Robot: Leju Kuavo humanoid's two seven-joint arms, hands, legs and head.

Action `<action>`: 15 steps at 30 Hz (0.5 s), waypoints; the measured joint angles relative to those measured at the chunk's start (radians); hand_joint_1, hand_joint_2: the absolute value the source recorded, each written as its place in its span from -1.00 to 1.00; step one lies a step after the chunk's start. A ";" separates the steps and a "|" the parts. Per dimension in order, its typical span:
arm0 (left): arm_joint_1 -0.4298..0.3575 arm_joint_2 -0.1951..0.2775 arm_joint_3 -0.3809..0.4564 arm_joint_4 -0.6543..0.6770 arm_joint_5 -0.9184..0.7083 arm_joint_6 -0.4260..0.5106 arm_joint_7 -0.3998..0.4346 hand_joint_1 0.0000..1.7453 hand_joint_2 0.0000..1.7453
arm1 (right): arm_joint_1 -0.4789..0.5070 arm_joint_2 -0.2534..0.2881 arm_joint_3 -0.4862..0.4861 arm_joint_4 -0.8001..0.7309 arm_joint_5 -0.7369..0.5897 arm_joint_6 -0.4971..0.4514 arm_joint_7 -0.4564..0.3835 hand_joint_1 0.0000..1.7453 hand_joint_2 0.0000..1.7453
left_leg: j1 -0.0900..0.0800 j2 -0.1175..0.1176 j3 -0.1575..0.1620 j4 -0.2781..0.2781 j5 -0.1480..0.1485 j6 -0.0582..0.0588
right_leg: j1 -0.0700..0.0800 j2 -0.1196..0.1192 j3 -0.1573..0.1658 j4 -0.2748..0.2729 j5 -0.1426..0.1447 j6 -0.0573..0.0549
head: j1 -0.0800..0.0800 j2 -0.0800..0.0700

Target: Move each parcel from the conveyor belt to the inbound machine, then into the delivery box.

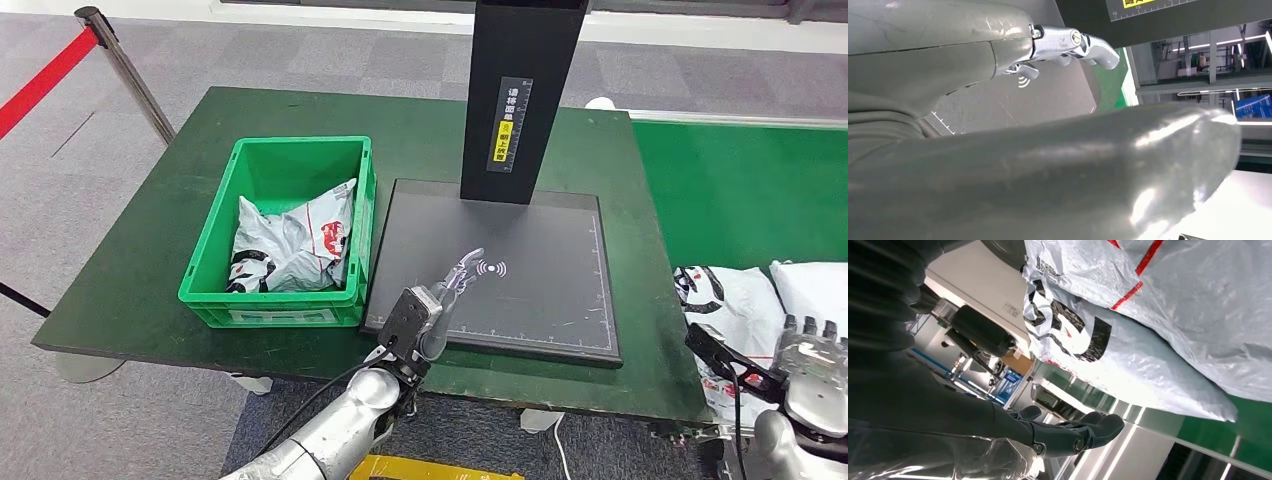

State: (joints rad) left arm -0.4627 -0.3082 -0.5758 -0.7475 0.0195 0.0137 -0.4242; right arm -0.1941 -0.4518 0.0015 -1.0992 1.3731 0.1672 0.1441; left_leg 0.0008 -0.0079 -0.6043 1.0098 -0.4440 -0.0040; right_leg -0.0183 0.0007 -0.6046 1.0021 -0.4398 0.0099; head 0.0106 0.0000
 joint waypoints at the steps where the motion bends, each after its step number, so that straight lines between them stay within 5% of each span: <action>1: 0.000 0.000 0.001 0.000 0.000 0.000 0.000 -1.00 -1.00 | 0.000 -0.002 0.000 0.003 -0.005 0.005 0.000 -1.00 1.00 | 0.000 0.000 0.000 0.000 0.000 0.000 | 0.000 0.000 0.000 0.000 0.000 0.000 | 0.000 0.000; 15: 0.011 0.005 0.018 -0.014 -0.008 0.000 -0.006 -1.00 -1.00 | 0.002 -0.081 0.006 0.086 -0.156 0.073 -0.071 -1.00 1.00 | 0.000 0.000 -0.001 0.000 -0.001 0.001 | 0.000 -0.001 0.000 0.000 0.000 0.000 | 0.000 0.000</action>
State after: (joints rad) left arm -0.4521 -0.3034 -0.5575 -0.7618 0.0112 0.0134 -0.4301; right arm -0.1924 -0.5324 0.0074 -1.0132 1.2168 0.2404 0.0730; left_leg 0.0006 -0.0083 -0.6050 1.0097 -0.4447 -0.0031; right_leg -0.0184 0.0000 -0.6046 1.0021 -0.4401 0.0104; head 0.0107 0.0000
